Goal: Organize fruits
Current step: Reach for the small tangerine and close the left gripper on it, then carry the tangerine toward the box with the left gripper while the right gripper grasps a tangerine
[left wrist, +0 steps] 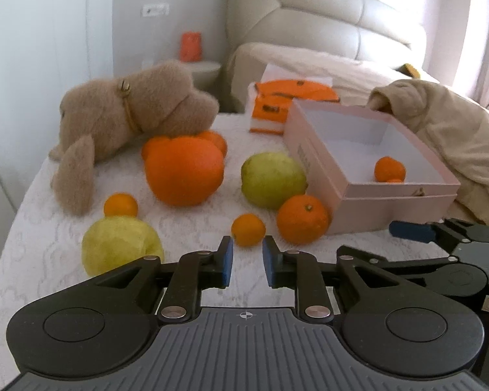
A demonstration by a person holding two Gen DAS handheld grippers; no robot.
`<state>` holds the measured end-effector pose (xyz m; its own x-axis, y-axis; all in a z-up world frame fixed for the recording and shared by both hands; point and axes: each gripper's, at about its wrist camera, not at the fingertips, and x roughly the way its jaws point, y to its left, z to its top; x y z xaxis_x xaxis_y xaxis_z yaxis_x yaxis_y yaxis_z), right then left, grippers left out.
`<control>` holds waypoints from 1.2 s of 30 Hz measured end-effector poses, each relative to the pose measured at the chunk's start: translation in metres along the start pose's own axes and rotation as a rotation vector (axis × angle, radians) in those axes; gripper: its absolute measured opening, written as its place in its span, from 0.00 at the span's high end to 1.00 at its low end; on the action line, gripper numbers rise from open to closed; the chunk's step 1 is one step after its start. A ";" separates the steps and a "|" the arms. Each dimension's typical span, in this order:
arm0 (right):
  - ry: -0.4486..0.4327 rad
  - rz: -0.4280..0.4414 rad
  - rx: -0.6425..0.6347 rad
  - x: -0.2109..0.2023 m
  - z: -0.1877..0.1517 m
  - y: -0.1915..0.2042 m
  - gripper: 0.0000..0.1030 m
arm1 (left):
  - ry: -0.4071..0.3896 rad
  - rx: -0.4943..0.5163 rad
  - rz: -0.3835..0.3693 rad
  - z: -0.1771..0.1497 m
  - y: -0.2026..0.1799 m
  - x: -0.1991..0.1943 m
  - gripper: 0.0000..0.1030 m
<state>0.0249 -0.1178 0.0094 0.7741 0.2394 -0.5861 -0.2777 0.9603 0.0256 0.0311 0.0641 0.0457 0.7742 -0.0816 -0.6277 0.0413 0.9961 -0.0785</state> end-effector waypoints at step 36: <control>-0.035 0.021 -0.013 -0.006 0.000 0.006 0.23 | -0.032 -0.014 -0.041 -0.050 0.011 -0.001 0.67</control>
<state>0.0186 -0.1134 0.0131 0.7876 0.2643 -0.5566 -0.3010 0.9532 0.0268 -0.0005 0.0737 0.0071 0.7919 -0.1209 -0.5986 0.0649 0.9913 -0.1144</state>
